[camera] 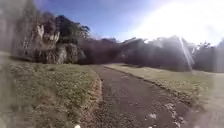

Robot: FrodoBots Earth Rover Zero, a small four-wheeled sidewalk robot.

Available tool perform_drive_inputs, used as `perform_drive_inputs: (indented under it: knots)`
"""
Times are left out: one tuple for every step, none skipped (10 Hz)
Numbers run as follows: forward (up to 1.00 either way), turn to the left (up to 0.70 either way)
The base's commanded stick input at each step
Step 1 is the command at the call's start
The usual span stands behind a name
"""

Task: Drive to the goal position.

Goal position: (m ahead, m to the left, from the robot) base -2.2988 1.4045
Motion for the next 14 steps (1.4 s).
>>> perform_drive_inputs:
  knots:
    - [0.7, 0.0]
    - [0.7, 0.0]
    - [0.7, 0.0]
    - [0.7, 0.0]
    - [0.7, 0.0]
    - [0.7, 0.0]
    - [0.7, 0.0]
    - [0.7, 0.0]
    - [0.7, 0.0]
    - [0.7, 0.0]
    - [0.7, 0.0]
    - [0.7, 0.0]
    - [0.7, 0.0]
    - [0.7, 0.0]
